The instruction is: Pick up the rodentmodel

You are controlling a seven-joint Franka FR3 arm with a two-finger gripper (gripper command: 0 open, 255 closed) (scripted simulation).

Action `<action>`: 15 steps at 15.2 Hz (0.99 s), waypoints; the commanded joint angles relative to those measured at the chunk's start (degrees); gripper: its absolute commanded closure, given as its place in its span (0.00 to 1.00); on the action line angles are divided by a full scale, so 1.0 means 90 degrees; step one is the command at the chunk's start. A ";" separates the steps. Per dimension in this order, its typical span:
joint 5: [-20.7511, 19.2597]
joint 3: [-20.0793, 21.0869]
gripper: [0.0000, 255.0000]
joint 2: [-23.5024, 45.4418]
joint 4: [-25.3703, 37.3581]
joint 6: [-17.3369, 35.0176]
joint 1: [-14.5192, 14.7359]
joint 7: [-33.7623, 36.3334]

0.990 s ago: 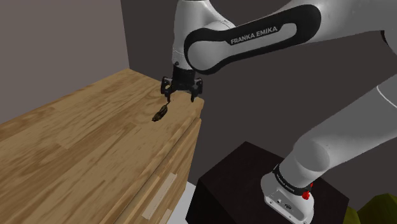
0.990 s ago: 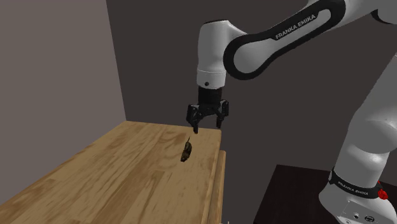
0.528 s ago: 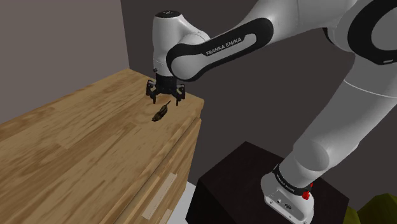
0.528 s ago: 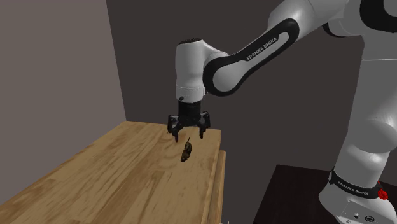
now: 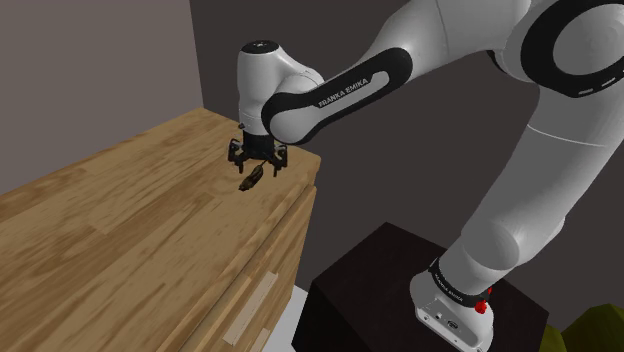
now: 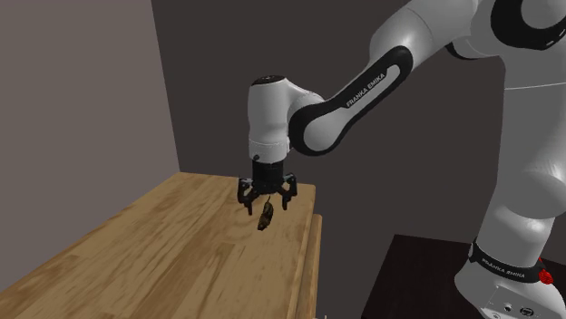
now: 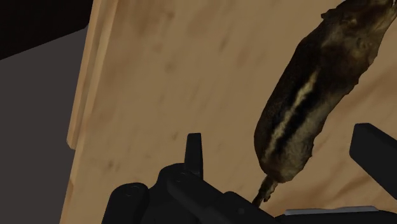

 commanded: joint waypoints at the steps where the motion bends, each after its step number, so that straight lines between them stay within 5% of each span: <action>1: -0.0014 -0.0005 1.00 0.0006 -0.0030 0.0036 0.0001 0.0012; 15: 0.0257 0.0080 1.00 -0.0247 0.0152 -0.0318 -0.0068 -0.0197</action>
